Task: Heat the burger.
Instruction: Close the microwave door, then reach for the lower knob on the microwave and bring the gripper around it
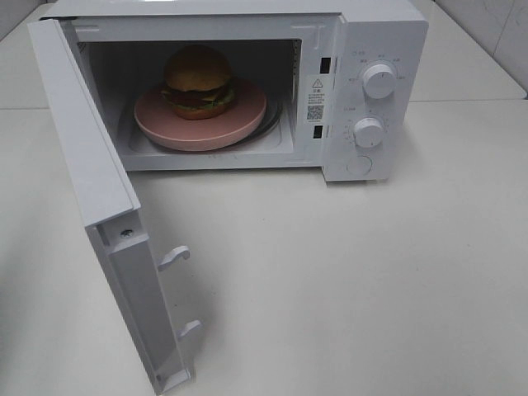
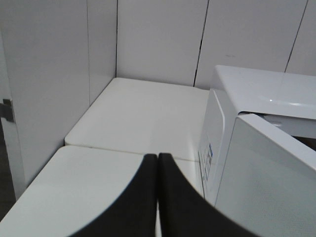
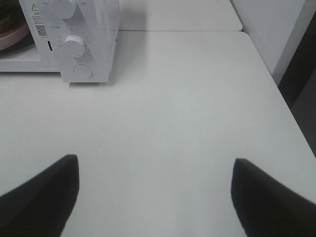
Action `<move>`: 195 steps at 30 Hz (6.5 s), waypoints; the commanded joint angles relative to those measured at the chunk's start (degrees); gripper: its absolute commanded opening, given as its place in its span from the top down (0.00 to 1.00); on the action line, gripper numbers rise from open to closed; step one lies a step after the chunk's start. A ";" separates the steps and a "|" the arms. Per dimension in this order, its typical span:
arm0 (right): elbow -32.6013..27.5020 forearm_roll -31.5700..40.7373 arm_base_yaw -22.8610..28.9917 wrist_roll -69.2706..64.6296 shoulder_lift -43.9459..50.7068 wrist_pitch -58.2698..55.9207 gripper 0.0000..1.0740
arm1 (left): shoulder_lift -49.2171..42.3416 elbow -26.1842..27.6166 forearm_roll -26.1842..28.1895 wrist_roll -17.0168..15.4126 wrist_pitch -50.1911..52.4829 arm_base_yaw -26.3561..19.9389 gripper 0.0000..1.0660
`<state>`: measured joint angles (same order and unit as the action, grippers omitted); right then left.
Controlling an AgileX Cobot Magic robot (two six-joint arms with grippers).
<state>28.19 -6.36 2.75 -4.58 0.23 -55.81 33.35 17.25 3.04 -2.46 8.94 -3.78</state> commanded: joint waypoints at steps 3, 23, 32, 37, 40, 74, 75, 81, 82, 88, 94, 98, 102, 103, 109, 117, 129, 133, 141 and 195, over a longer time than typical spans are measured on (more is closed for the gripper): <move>-0.06 -0.23 -0.29 0.06 2.06 0.74 0.29 | 6.36 -3.67 -0.69 -0.17 15.36 -0.06 1.00; -0.06 -0.23 -0.29 0.06 2.06 0.74 0.29 | 43.20 -1.55 -27.79 -16.10 45.61 -0.06 1.00; -0.06 -0.23 -0.29 0.06 2.06 0.74 0.29 | 53.92 2.75 -39.48 -21.26 52.65 -0.06 1.00; -0.06 -0.23 -0.29 0.06 2.06 0.74 0.29 | 57.01 5.44 -39.48 -20.68 51.74 2.69 1.00; -0.06 -0.23 -0.29 0.06 2.06 0.74 0.29 | 58.38 6.82 -36.44 -18.33 51.28 6.19 1.00; -0.06 -0.23 -0.29 0.06 2.06 0.74 0.29 | 70.53 24.24 2.58 -3.95 41.42 35.01 1.00; -0.06 -0.23 -0.29 0.06 2.06 0.74 0.29 | 71.73 25.78 3.95 -3.90 41.37 36.04 1.00; -0.06 -0.23 -0.29 0.06 2.06 0.74 0.29 | 74.26 29.62 6.30 -3.67 39.94 38.39 1.00; -0.06 -0.23 -0.29 0.06 2.06 0.74 0.29 | 74.83 30.60 7.05 -3.38 38.96 38.73 1.00; -0.06 -0.29 -0.29 0.06 2.06 0.74 0.29 | 78.15 37.18 10.60 1.49 37.01 40.62 1.00; -0.06 -0.29 -0.29 0.06 2.06 0.74 0.29 | 80.50 42.46 11.29 1.32 35.18 41.25 1.00; -0.06 -0.29 -0.29 0.06 2.06 0.74 0.29 | 81.36 44.52 11.80 1.43 35.12 41.25 1.00; -0.06 -0.29 -0.29 0.06 2.06 0.74 0.29 | 82.85 47.67 15.18 3.09 34.32 41.25 1.00; -0.06 -0.29 -0.29 0.06 2.06 0.74 0.29 | 82.85 47.67 15.18 3.09 34.32 41.25 1.00; -0.06 -0.29 -0.29 0.06 2.06 0.74 0.29 | 83.48 48.87 16.73 6.42 33.86 41.25 1.00; -0.06 -0.29 -0.29 0.06 2.06 0.74 0.29 | 77.64 43.43 16.62 6.36 29.16 45.15 1.00; -0.06 -0.29 -0.29 0.06 2.06 0.74 0.29 | 65.37 25.55 17.19 5.73 24.64 54.20 0.06; -0.06 -0.29 -0.29 0.06 2.06 0.74 0.29 | 60.96 23.43 17.19 6.47 14.78 54.83 0.07; -0.06 -0.29 -0.29 0.06 2.06 0.74 0.29 | 50.76 23.32 17.07 9.05 -9.74 51.05 0.08; -0.06 -0.29 -0.29 0.06 2.06 0.74 0.29 | -12.72 13.52 -3.50 1.60 -71.10 14.09 0.08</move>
<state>28.19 -6.36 2.75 -4.58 0.23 -55.81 21.14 30.88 -0.34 -0.34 -63.08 10.54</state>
